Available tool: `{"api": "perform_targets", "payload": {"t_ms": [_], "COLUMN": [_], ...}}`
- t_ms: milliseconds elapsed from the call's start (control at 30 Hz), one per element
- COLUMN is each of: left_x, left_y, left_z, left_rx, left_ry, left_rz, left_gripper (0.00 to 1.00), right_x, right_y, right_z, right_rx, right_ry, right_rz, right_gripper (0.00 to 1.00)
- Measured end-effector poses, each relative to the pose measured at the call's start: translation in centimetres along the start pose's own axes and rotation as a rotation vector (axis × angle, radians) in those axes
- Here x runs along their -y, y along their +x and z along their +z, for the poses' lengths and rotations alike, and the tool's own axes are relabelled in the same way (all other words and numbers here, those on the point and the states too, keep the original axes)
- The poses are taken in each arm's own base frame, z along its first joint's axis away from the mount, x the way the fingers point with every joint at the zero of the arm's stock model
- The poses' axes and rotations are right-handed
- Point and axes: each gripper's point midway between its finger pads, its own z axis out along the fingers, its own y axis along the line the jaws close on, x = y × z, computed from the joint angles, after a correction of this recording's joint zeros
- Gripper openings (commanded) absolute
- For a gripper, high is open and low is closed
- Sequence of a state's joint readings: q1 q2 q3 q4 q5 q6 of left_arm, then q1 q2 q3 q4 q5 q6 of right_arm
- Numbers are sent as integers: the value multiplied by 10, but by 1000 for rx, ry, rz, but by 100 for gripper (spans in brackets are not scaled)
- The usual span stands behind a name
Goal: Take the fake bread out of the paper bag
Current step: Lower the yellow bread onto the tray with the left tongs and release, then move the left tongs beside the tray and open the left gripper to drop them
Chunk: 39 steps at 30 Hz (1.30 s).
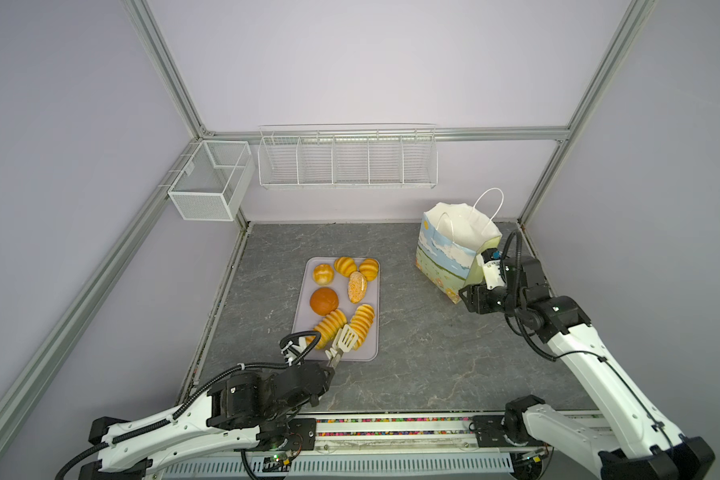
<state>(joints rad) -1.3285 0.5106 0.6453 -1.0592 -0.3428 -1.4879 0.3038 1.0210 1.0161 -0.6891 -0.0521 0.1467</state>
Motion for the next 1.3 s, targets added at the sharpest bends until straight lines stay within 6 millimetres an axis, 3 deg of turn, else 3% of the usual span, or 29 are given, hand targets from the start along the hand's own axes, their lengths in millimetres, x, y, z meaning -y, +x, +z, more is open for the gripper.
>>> {"api": "perform_targets", "payload": {"t_ms": [233, 633, 867, 1067, 1300], "left_x": [10, 2, 11, 26, 59], "left_y": [-8, -9, -24, -36, -44], "left_z": [-19, -21, -44, -59, -55], "left_rx": [6, 6, 41, 85, 135], "left_ry": [2, -41, -26, 20, 32], "left_rz": [11, 43, 61, 76, 190], "left_gripper": [28, 34, 21, 0, 0], "right_x": [-1, -3, -3, -7, -18], "right_y": [0, -1, -3, 0, 26], "right_z": [3, 4, 4, 10, 25], "right_rx": [-5, -3, 5, 4, -51], "right_ry": [-5, -18, -21, -36, -58], "right_rz": [1, 0, -1, 0, -11], "right_gripper": [68, 67, 66, 65, 63]}}
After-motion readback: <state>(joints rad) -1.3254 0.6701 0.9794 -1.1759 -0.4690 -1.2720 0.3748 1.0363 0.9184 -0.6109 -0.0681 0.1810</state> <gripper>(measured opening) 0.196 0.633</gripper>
